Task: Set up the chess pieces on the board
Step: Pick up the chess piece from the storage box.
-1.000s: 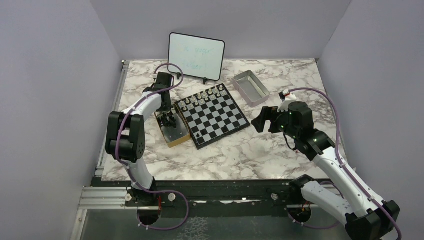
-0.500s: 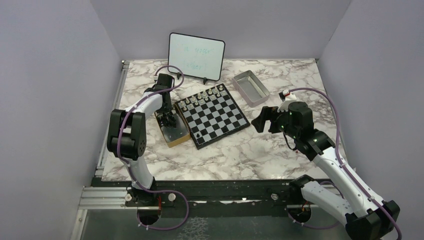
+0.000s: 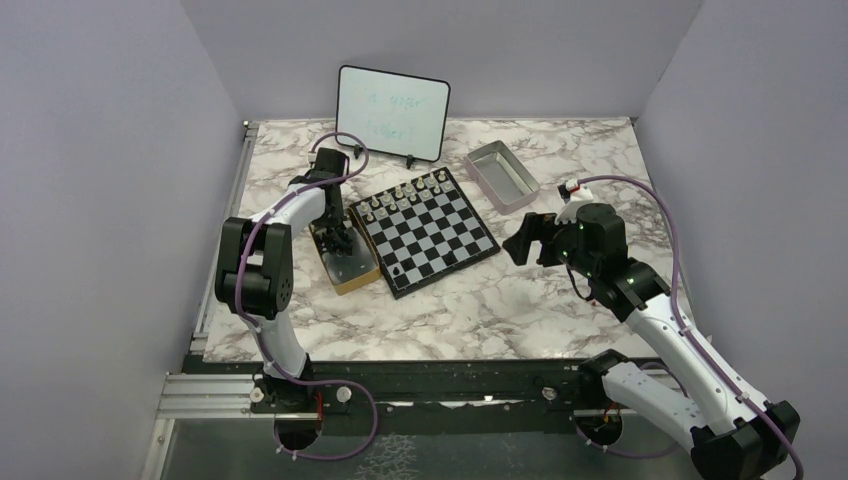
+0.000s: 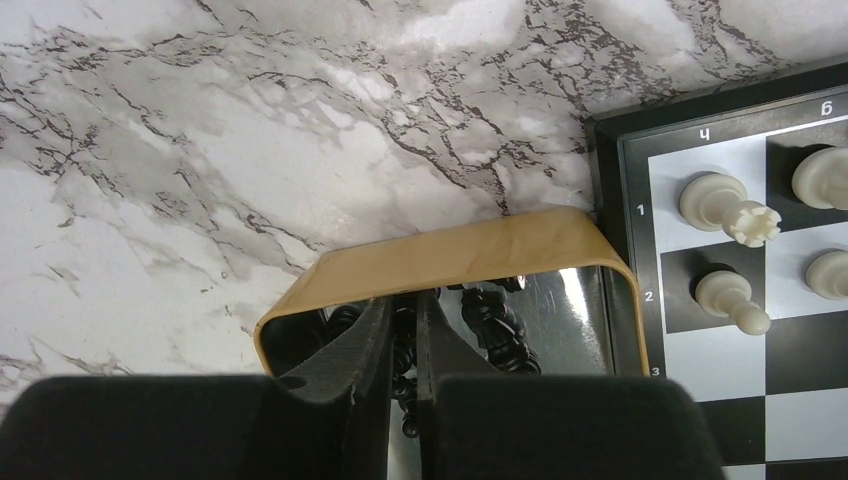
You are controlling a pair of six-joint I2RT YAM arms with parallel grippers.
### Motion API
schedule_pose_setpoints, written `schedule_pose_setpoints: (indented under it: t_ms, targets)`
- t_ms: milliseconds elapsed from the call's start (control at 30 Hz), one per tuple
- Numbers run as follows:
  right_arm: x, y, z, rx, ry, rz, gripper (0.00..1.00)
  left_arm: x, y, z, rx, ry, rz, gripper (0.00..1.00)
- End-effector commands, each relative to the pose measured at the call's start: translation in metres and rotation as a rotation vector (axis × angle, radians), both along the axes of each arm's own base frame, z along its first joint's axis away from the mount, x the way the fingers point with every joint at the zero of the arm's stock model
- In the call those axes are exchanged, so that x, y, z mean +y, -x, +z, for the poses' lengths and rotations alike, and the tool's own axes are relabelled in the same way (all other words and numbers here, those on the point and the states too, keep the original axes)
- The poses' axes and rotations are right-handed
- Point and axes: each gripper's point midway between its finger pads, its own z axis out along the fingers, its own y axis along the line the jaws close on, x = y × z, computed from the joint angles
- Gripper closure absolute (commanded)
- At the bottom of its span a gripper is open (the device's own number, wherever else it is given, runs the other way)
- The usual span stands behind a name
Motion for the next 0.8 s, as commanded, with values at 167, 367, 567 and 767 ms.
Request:
schedule_pose_setpoints:
  t_ms: [167, 367, 567, 767]
  targets:
    - [-0.004, -0.003, 0.004, -0.022, 0.004, -0.015, 0.00, -0.008, 0.004, 0.042, -0.042, 0.059, -0.038, 0.90]
    - [-0.004, -0.004, 0.003, -0.016, 0.012, -0.017, 0.00, -0.013, 0.015, 0.069, -0.073, 0.085, -0.067, 0.90]
    - [-0.002, -0.006, 0.003, -0.016, 0.009, -0.011, 0.00, -0.030, 0.028, 0.092, -0.087, 0.137, -0.136, 0.90]
    - [-0.003, -0.009, 0.002, -0.012, 0.020, -0.015, 0.00, -0.061, 0.040, 0.111, -0.085, 0.169, -0.238, 0.90]
